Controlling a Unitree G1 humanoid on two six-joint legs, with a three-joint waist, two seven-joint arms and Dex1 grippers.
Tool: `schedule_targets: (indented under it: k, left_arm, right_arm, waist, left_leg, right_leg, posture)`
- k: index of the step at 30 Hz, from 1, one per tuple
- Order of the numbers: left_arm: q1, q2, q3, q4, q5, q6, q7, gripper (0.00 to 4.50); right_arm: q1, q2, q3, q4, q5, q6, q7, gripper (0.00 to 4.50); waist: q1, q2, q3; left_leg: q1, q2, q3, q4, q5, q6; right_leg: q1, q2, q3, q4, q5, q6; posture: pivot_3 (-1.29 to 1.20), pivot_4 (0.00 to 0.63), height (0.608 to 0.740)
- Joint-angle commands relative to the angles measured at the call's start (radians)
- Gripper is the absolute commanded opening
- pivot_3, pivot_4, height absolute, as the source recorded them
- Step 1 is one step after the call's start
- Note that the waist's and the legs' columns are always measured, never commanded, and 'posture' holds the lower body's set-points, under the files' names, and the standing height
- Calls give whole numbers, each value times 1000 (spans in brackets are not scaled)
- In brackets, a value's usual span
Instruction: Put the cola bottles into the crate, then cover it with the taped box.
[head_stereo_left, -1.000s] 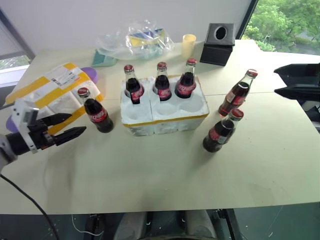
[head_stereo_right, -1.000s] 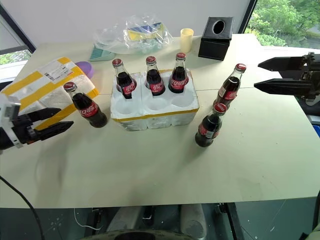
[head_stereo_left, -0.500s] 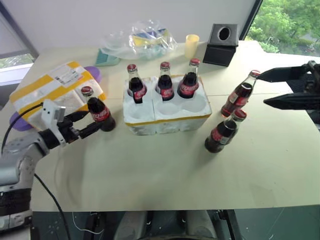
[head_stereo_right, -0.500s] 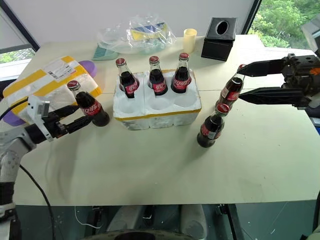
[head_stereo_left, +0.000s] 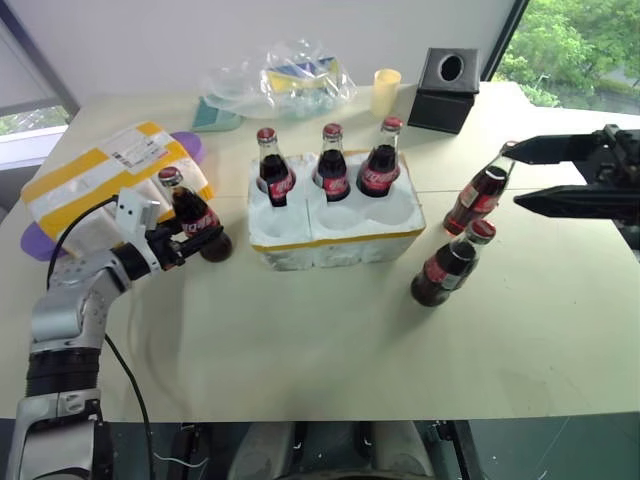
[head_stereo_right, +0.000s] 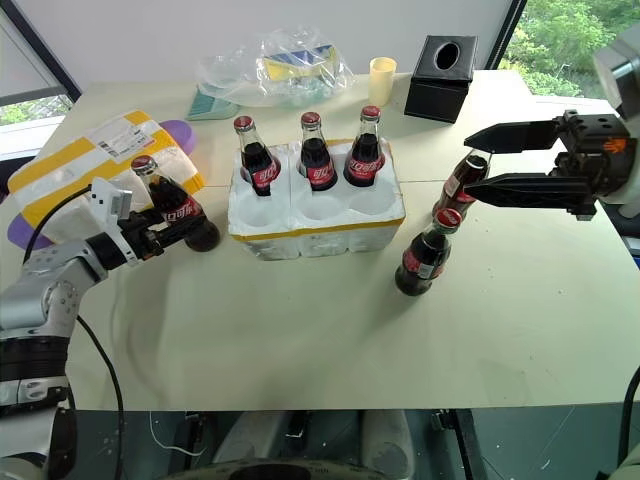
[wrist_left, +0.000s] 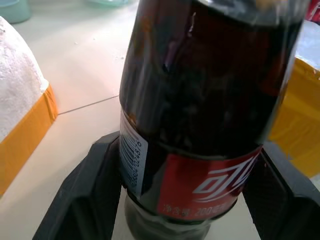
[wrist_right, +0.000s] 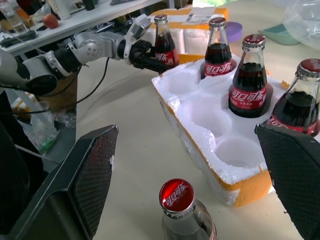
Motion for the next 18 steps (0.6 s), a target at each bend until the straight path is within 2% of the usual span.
schedule_targets:
  k: [1,6,10,12,15,18]
  left_arm:
    - [-30,74,24,-60,-45,62,-57,2709]
    - [-136,208,61,-134,-222,279,-211,2709]
    - [-303,264,35,-109,-319,403,-309,2709]
    - [-385,250,10,-90,-331,428,-315,2709]
    - [-519,166,-63,-61,-307,424,-293,2709]
    - [-556,111,-143,-37,-233,357,-309,2709]
  right_arm:
    - [9,2,-63,-37,39,8,-29,4500]
    - [70,8,-93,-60,47,9,-59,4500]
    - [113,18,-115,-76,53,4,-90,4500]
    - [131,23,-122,-84,55,3,-103,4500]
    - [171,35,-143,-98,52,-1,-134,4500]
    - [198,42,-159,-113,59,0,-159,4500]
  waist:
    - [-1,0,0]
    - [2,-6,4]
    - [4,-6,4]
    - [2,-6,4]
    - [5,-6,4]
    - [2,-6,4]
  left_leg:
    - [0,0,0,0,0,0]
    - [-2,0,0,0,0,0]
    - [-15,-1,-4,12,0,0]
    - [-15,-2,-3,13,1,-1]
    - [-15,-2,-3,13,1,-2]
    - [-15,-2,-3,13,2,-3]
  right_leg:
    - [0,0,0,0,0,0]
    - [-2,0,0,0,0,0]
    - [-8,1,-4,3,1,2]
    - [-8,0,-3,2,2,3]
    - [-7,0,-3,2,3,4]
    - [-7,0,-3,2,3,4]
  posture:
    - [0,150,740]
    - [0,150,740]
    - [0,150,740]
    - [0,150,740]
    - [0,150,740]
    - [0,150,740]
